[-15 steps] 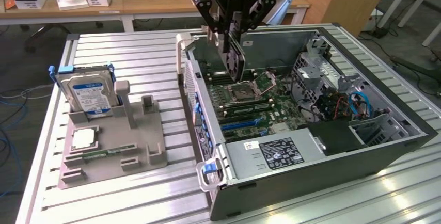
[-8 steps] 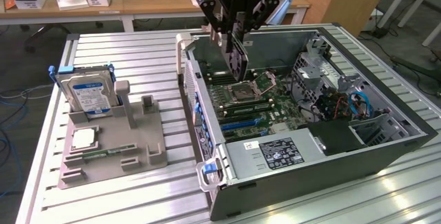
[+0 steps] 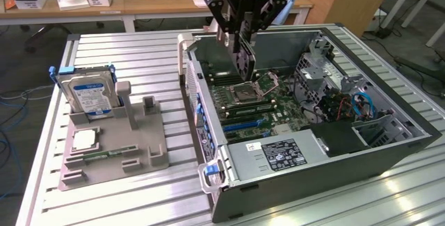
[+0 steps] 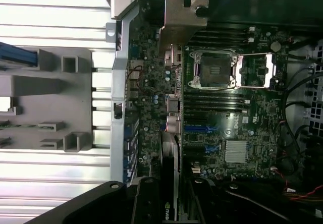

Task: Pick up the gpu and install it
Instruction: 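Pick up the gpu and move the gpu toward the slot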

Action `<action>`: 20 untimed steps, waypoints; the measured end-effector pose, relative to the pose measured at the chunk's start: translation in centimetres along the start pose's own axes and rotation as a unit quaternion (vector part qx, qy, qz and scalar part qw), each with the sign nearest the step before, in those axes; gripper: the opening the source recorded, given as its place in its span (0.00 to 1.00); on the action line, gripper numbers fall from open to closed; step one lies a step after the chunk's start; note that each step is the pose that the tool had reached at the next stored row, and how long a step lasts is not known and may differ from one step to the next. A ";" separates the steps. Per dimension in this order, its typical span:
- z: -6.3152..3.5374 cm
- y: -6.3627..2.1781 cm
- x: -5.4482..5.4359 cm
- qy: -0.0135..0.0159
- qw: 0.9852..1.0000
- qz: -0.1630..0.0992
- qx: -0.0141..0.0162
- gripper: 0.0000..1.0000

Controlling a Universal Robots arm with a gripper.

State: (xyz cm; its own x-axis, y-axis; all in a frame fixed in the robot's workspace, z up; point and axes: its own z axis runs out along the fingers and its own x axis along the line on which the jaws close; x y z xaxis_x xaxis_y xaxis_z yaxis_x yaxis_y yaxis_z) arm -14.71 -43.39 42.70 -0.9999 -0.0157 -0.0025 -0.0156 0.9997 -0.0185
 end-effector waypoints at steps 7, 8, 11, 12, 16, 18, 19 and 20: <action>0.03 -0.01 -0.7 0.000 1.000 0.000 0.000 0.26; 0.03 -0.01 -0.8 0.000 1.000 0.000 0.000 0.26; 0.04 -0.02 -1.1 0.000 1.000 0.000 0.000 0.26; 0.05 -0.02 -1.2 0.000 1.000 0.001 0.000 0.26; 0.08 -0.02 -1.5 0.000 1.000 0.001 0.000 0.26; 0.10 -0.03 -1.6 0.000 1.000 0.001 0.000 0.26; 0.12 -0.03 -1.7 0.000 1.000 0.001 0.000 0.26; 0.13 -0.02 -1.7 0.000 1.000 0.001 0.000 0.26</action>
State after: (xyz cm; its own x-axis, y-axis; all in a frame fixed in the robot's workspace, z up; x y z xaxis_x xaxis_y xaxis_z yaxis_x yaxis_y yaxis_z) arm -12.98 -43.39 42.57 -0.9999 -0.0144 -0.0024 -0.0144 0.9997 -0.0186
